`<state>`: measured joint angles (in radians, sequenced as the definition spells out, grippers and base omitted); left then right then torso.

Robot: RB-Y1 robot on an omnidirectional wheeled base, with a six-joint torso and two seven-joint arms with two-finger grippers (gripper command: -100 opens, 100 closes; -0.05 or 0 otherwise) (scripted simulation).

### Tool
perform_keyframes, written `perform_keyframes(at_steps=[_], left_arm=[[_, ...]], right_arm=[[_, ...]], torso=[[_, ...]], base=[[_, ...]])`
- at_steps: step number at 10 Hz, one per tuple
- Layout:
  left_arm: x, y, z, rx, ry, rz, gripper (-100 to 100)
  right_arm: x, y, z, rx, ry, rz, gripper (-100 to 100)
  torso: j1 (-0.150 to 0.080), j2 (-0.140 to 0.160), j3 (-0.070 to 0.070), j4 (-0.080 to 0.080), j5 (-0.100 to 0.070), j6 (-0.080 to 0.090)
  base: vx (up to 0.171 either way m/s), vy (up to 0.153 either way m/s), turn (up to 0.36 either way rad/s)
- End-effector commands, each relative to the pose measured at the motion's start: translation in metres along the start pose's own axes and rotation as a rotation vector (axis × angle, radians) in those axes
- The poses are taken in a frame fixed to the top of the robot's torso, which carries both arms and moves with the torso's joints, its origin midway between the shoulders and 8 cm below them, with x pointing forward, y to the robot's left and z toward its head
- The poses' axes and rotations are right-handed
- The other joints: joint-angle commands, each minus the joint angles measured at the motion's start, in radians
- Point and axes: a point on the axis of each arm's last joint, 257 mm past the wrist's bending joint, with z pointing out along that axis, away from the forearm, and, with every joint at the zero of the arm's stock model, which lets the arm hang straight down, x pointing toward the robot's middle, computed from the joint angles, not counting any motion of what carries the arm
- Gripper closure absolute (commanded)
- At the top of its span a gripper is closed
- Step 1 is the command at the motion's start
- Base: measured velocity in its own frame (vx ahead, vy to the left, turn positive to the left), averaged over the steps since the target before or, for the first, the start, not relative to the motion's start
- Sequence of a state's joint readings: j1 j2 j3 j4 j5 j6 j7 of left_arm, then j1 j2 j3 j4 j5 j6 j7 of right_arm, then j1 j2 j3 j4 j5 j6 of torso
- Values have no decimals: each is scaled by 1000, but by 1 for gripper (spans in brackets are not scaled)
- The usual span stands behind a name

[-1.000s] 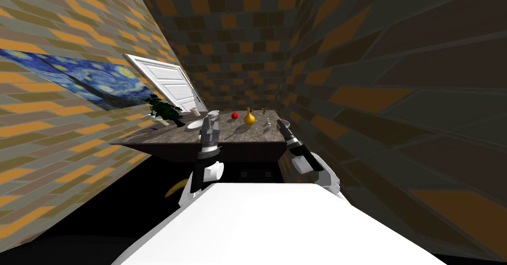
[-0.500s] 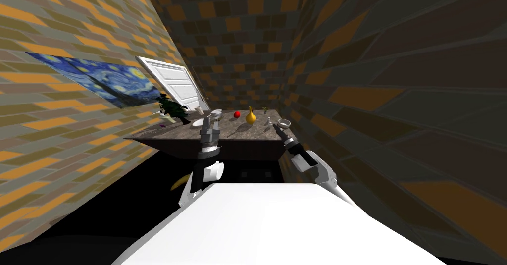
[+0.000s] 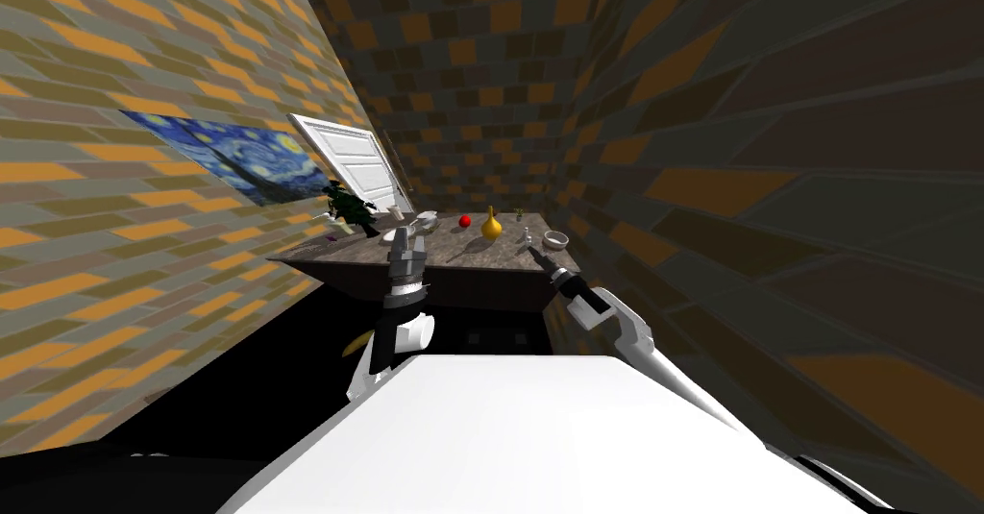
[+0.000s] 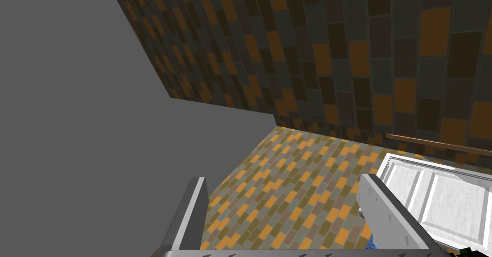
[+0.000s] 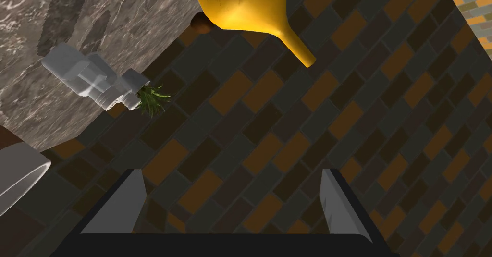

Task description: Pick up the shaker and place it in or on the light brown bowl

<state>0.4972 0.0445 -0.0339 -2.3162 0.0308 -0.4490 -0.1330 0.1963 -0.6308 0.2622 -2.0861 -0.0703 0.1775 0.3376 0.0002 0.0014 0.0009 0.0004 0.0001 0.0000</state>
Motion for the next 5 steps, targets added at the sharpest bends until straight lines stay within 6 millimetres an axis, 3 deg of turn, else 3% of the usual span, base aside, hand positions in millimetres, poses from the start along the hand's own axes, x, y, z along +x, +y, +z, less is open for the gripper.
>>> perform_keyframes(at_steps=[1, 5], left_arm=[[0, 0, 0, 0, 0, 0, 0], [0, 0, 0, 0, 0, 0, 0]], right_arm=[[7, -11, 1, 35, 24, -24, -100], [17, -64, 2, 172, 114, -146, -100]], torso=[[0, 0, 0, 0, 0, 0], [0, -2, -1, 0, 0, 1]], base=[[-17, 7, 52], [2, 10, 106]])
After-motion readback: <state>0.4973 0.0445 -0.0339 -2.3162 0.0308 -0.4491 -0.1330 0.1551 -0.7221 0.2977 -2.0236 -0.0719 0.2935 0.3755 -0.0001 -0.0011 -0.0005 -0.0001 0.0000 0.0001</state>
